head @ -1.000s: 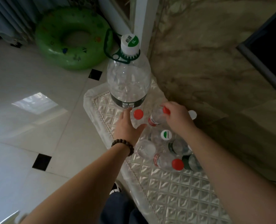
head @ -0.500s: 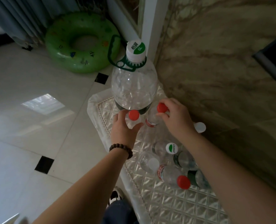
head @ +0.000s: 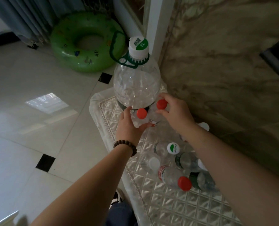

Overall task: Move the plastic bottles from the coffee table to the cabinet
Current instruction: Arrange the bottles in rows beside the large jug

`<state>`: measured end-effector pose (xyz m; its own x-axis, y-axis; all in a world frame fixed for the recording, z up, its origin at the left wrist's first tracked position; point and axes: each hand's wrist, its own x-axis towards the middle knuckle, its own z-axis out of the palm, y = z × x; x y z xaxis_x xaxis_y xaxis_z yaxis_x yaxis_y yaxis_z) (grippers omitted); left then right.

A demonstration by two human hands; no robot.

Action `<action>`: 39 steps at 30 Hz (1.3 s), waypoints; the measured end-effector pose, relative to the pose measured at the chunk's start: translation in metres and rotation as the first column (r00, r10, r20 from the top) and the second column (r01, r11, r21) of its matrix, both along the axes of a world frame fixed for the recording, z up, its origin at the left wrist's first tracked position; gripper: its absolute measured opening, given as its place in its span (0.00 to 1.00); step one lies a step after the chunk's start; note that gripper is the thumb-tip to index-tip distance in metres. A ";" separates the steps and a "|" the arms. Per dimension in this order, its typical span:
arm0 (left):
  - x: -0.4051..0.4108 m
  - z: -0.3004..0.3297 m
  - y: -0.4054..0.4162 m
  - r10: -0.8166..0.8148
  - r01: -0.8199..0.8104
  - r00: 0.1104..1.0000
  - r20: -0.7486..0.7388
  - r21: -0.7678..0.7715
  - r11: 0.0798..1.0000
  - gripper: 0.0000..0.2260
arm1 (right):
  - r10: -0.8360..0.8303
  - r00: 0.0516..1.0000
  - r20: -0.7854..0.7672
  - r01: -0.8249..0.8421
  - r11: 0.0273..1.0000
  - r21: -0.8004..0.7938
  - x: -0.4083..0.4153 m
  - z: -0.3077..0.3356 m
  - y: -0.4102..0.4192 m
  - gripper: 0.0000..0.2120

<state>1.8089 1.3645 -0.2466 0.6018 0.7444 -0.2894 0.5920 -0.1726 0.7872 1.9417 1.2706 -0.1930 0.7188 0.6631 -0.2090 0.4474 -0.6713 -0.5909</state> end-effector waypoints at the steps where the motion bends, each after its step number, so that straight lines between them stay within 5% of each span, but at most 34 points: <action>1: -0.004 0.002 -0.001 0.002 -0.002 1.000 -0.001 -0.004 1.000 0.40 | -0.002 1.000 -0.010 0.002 1.000 0.001 0.000 0.002 -0.003 0.29; 5: -0.022 0.014 -0.008 0.005 -0.005 1.000 0.010 0.010 1.000 0.38 | -0.007 0.999 -0.043 0.011 0.996 0.089 -0.007 0.016 -0.022 0.30; 11: -0.066 0.033 -0.038 -0.072 0.062 0.992 0.101 0.094 0.994 0.15 | 0.053 0.999 -0.006 -0.052 0.994 0.099 -0.033 0.037 -0.070 0.22; 20: -0.093 0.027 -0.084 -0.237 0.232 0.963 -0.131 -0.052 0.971 0.43 | 0.169 0.962 -0.213 -0.187 0.980 -0.066 -0.062 0.035 -0.103 0.33; 26: -0.075 0.014 -0.098 -0.055 0.041 0.969 -0.239 -0.061 0.997 0.34 | 0.060 0.992 -0.111 -0.075 0.987 -0.141 -0.075 0.014 -0.101 0.21; 39: -0.056 0.016 -0.067 0.018 -0.026 0.997 -0.080 -0.106 0.994 0.28 | -0.031 0.999 0.005 0.031 0.999 -0.038 -0.041 0.028 -0.069 0.18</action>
